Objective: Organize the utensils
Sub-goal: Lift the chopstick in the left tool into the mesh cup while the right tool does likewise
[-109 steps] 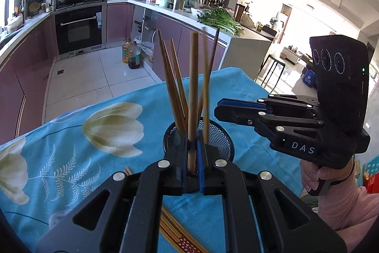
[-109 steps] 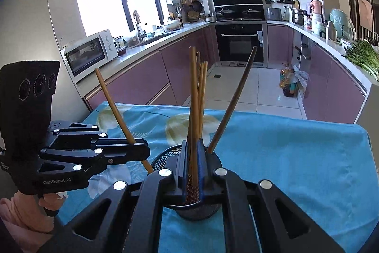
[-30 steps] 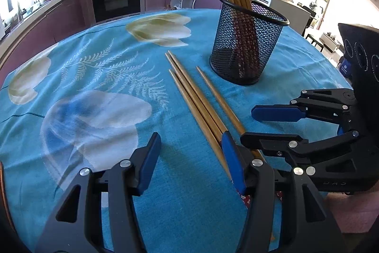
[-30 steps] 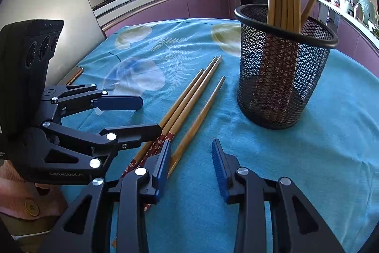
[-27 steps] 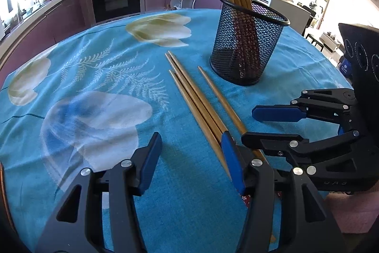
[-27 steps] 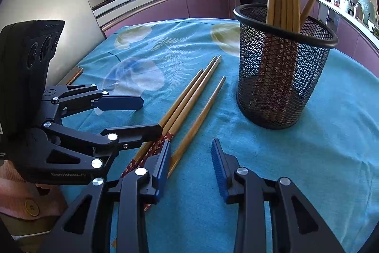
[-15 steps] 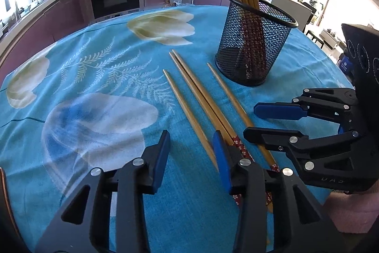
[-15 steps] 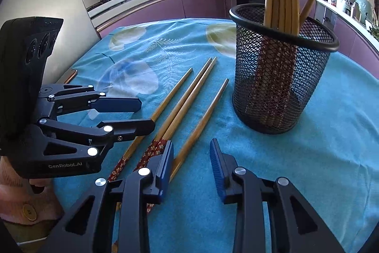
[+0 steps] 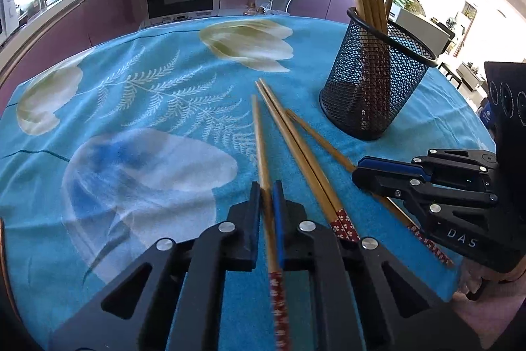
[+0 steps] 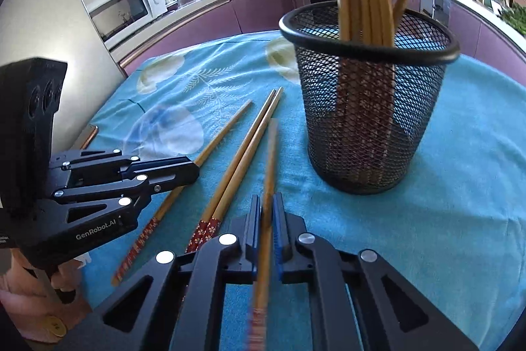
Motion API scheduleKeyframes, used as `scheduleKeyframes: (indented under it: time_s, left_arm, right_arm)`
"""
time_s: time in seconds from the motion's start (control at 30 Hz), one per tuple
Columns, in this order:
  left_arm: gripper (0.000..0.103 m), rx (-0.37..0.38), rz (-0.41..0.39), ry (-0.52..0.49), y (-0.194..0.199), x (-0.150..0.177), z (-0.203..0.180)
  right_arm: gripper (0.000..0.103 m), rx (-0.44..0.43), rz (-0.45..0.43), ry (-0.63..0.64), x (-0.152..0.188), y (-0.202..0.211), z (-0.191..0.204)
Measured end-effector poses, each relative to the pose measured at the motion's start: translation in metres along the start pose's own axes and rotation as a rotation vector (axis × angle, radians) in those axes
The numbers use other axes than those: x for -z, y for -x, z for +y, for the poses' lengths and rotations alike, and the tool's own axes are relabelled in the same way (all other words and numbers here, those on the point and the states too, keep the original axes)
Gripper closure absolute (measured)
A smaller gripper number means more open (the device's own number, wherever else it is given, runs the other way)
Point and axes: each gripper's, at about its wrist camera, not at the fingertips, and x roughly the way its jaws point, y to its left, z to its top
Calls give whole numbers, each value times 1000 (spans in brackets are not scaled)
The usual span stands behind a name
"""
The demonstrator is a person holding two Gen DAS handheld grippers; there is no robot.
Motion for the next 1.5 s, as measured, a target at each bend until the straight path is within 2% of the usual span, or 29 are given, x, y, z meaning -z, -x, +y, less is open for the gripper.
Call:
scheduleKeyframes:
  time_s: [0.2,0.33,0.6,0.7,0.83,0.87,0.93,1.07,1.5]
  left_arm:
    - [95,31,-22,-4,13,3,-2]
    - [95,49,-14,-31,12,5,-7]
    - [94,65,41,-52,-1,5,-6]
    - [89,76,51,-73,-4,2,-7]
    - [90,76,60,-71,-8,-4,-8]
    - [95,61,57,-61,-7,-6,-8]
    - [95,48,43,-60,-3,-7,-10]
    - [95,75,-13,-64,17,-11,-14]
    - [95,230,-173,-65,87,-34,-14]
  right_arm:
    - [97,-47,-20,16,-2,11,1]
    - [97,-63,1,45,-2,5,7]
    - [95,-38,54,73,-2,-7,11]
    - [95,-39,57,81,-4,-9,11]
    - [97,-42,43,85,-5,-7,12]
    - [97,-45,33,86,-6,-4,12]
    - [97,-56,4,89,-7,5,12]
    - [97,-71,-68,96,-12,29,12]
    - [97,-93,-283,66,-31,102,-1]
